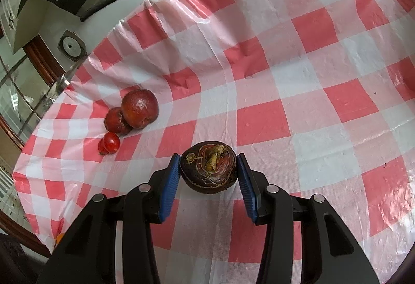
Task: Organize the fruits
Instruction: 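Grasp an orange with the left gripper while the right gripper holds the mangosteen, then carry the orange and mangosteen with both grippers over the white box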
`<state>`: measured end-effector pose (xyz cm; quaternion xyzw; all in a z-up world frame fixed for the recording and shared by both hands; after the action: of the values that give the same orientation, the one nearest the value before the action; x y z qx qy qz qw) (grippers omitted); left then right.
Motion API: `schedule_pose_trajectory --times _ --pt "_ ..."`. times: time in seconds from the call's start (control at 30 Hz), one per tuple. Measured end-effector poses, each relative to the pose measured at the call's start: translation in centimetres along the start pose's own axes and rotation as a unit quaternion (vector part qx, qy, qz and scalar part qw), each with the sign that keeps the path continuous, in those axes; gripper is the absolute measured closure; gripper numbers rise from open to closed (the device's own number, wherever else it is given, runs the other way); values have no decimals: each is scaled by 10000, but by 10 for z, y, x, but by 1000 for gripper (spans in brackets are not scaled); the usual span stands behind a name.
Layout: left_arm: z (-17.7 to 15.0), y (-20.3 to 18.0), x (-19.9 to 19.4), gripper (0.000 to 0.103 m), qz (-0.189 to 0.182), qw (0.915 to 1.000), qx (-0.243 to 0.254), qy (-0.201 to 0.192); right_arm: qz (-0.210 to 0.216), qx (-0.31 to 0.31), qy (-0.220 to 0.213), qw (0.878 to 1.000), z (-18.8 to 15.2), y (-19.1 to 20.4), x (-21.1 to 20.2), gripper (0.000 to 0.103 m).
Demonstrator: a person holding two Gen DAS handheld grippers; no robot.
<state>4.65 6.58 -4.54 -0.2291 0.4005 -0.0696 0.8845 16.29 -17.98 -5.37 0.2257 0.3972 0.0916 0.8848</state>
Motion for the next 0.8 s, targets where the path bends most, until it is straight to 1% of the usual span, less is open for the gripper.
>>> schedule_pose_trajectory --times 0.1,0.17,0.2,0.3,0.37,0.5,0.6,0.73,0.8 --pt "1 5 -2 57 -92 9998 -187 2 -125 -60 167 9998 -7 1 0 59" --pt "-1 10 -7 57 -93 9994 -325 -16 -118 76 344 9993 -22 2 -5 59" --pt "-3 13 -10 57 -98 9992 -393 -19 -47 116 452 9989 -33 5 -10 59" --pt "-15 21 -27 57 -152 9980 -602 -70 46 -27 563 9984 -59 15 -24 59" --pt "-25 25 -40 57 -127 9979 -622 -101 117 -158 685 9975 -79 26 -33 59" --pt "-42 34 -63 57 115 9990 -410 -149 273 -437 794 9955 -111 48 -50 59" --pt "-55 46 -81 57 332 9989 -279 -179 326 -851 857 9921 -138 72 -62 59" --pt "-71 64 -105 57 644 9976 -96 -230 457 -1524 966 9825 -181 110 -77 59" --pt "-78 72 -115 57 739 9969 -57 -252 539 -1785 1035 9770 -201 128 -83 59"
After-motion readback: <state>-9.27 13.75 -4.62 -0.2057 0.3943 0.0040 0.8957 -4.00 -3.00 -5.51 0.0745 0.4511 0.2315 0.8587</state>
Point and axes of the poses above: each gripper's, at about its wrist camera, not at the fingertips, and x roughly the way its jaws point, y to its left, z to its top, the point moved 10 cm from there along x, roughly the way its jaws point, and after that the axes turned 6 degrees about y, right-handed, at the moved point
